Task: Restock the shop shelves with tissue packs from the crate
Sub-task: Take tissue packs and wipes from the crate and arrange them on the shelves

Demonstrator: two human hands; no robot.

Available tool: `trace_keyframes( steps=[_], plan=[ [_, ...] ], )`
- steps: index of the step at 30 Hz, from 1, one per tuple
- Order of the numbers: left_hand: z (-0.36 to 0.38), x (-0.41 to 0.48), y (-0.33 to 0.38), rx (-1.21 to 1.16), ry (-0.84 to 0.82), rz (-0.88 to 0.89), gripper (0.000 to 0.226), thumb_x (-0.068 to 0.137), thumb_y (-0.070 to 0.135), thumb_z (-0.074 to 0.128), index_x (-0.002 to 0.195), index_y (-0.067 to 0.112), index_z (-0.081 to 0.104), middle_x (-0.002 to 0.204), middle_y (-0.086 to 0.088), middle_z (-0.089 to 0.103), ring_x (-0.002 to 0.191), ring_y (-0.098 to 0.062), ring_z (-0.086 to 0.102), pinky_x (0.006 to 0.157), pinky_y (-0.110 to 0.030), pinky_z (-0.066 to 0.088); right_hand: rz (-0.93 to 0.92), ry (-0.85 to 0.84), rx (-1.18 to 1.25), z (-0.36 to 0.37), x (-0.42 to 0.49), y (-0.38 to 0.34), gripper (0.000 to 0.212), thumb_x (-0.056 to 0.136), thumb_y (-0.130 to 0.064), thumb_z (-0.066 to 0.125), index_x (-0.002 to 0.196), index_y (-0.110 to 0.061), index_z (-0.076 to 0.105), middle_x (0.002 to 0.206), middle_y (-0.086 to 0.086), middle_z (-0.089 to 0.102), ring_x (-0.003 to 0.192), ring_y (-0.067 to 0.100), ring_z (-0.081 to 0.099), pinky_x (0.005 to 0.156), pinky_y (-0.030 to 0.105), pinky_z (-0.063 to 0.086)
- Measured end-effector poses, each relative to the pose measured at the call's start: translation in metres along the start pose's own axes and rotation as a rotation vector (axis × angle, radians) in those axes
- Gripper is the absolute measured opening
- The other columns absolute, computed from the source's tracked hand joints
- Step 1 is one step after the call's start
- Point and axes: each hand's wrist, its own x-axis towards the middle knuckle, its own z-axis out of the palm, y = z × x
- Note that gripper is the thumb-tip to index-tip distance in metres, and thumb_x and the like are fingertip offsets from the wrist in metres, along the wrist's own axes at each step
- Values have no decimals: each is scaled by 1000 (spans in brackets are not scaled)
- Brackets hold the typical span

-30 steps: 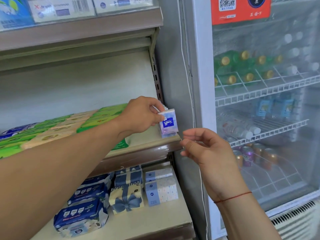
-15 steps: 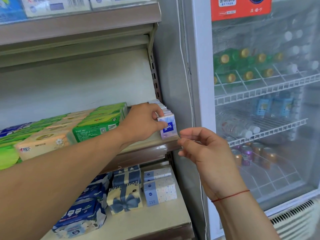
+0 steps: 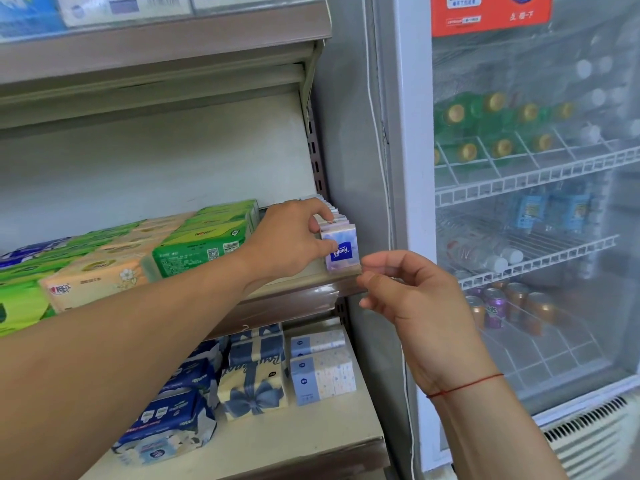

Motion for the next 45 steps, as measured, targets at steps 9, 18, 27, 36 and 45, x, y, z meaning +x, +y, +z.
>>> trace_keyframes(
  steps=[9,18,27,36,45],
  plan=[
    [-14,-22,-1,38,28,56,36,83,41,80,116,29,70,100,1,65,85,-15,60,81,-29,46,29,63,21,7,6,9,23,90,8,67,106,-8,72,98,10,68,74,16,65,64,23,56],
    [-7,-23,4,-64,23,16,18,91,30,73,105,18,72,93,5,72,82,-9,64,76,-18,49,23,80,-93,1,10,10,42,95,2,63,133,-16,63,133,-3,63,88,-9,70,87,31,60],
    [-5,-19,1,-130,10,29,14,93,27,69,105,21,69,88,12,70,82,-1,66,72,-15,53,-62,-79,-141,13,16,6,44,96,3,60,132,-22,62,121,-13,71,96,11,72,77,28,58],
    [-25,-13,8,-66,-151,119,54,97,18,57,144,44,49,116,8,39,103,-1,51,77,-5,40,-40,-121,-22,20,21,2,43,96,-1,65,132,-24,64,104,-14,77,112,16,71,101,33,55],
    [-56,19,9,-11,-124,102,26,92,24,71,116,26,60,107,13,63,91,-5,66,67,-22,54,62,-14,-119,-4,24,-2,26,89,-4,71,113,-15,73,106,4,74,102,23,73,103,47,54]
  ],
)
